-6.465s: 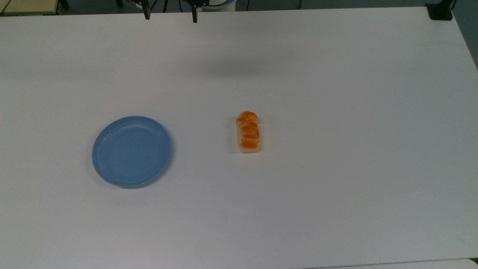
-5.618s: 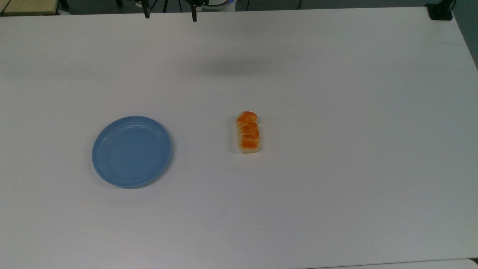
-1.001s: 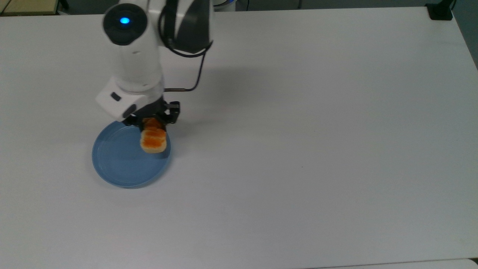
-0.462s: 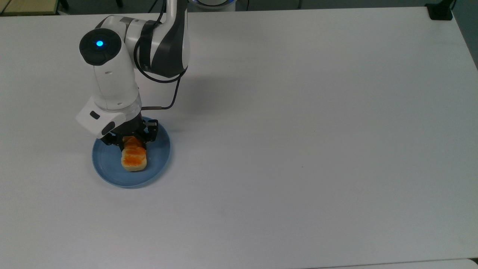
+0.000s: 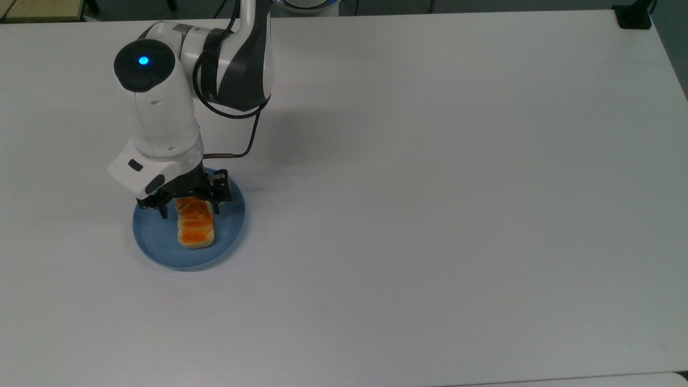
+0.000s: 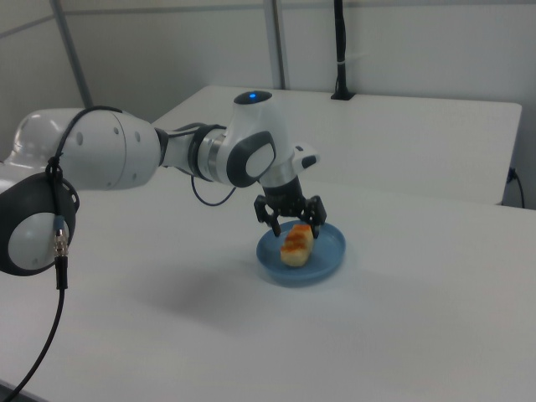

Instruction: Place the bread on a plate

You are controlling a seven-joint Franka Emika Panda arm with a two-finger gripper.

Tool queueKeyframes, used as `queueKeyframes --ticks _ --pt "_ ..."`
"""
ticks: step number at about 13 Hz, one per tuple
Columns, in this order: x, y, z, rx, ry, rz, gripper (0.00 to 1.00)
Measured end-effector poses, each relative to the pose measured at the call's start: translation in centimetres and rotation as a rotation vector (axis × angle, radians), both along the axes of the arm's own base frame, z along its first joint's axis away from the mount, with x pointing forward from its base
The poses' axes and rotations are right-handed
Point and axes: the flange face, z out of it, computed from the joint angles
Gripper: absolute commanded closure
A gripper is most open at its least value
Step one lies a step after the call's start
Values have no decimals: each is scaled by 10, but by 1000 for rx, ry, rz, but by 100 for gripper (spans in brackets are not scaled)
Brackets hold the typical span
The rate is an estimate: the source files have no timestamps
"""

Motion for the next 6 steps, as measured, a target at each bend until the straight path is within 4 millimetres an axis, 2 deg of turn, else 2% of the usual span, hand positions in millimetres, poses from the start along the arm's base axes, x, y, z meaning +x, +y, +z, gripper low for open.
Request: queueKeyframes --ticks 2,3,6 --pt "1 9 32 -3 -33 6 0" --pt "-2 22 50 6 -18 -15 0" --pt "-24 71 122 29 30 -98 0"
